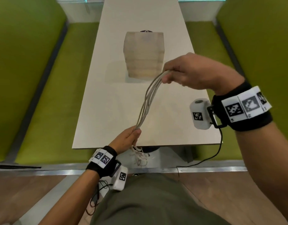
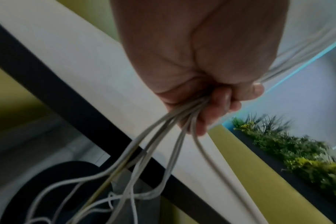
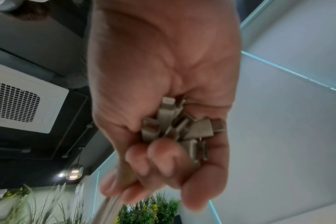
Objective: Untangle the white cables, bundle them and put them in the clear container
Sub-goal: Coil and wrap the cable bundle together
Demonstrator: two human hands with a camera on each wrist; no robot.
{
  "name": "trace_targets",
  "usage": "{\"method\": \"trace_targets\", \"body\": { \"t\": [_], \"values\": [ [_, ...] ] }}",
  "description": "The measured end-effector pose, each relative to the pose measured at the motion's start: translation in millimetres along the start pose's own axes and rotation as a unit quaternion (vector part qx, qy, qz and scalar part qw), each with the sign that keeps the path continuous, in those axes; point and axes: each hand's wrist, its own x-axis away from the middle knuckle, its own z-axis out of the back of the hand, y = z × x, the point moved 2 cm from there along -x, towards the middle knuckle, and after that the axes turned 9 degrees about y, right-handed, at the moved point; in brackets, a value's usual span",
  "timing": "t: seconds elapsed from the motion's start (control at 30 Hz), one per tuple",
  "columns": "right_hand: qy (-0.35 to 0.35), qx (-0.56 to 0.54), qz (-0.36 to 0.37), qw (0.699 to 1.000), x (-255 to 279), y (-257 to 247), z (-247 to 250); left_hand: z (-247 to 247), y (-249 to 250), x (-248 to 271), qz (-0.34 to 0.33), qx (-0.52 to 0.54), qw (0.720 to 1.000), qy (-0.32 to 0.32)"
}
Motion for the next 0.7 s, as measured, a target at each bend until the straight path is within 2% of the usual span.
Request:
{"method": "trace_targets", "body": {
  "t": [0.1, 0.17, 0.27, 0.33, 0.47, 0.7],
  "values": [
    [-0.025, -0.004, -0.001, 1.000, -2, -5, -13, 6, -3, -4, 0.027, -0.041, 0.998, -0.046],
    [-0.051, 0.003, 0.010, 0.999, -4, -8, -23, 16, 1, -7, 0.030, -0.035, 0.999, -0.027],
    [-0.107, 0.025, 0.032, 0.993, -6, -13, -48, 31, 35, -15, -0.029, 0.053, 0.998, 0.024],
    [-0.127, 0.041, 0.046, 0.990, -7, -18, -66, 32, 64, -19, -0.061, 0.096, 0.993, 0.031],
    [-0.129, 0.054, 0.053, 0.989, -8, -19, -74, 10, 96, -21, -0.073, 0.128, 0.988, 0.042],
    [-0.136, 0.022, 0.033, 0.990, -7, -11, -57, 5, 83, -13, -0.059, 0.222, 0.972, 0.048]
  ]
}}
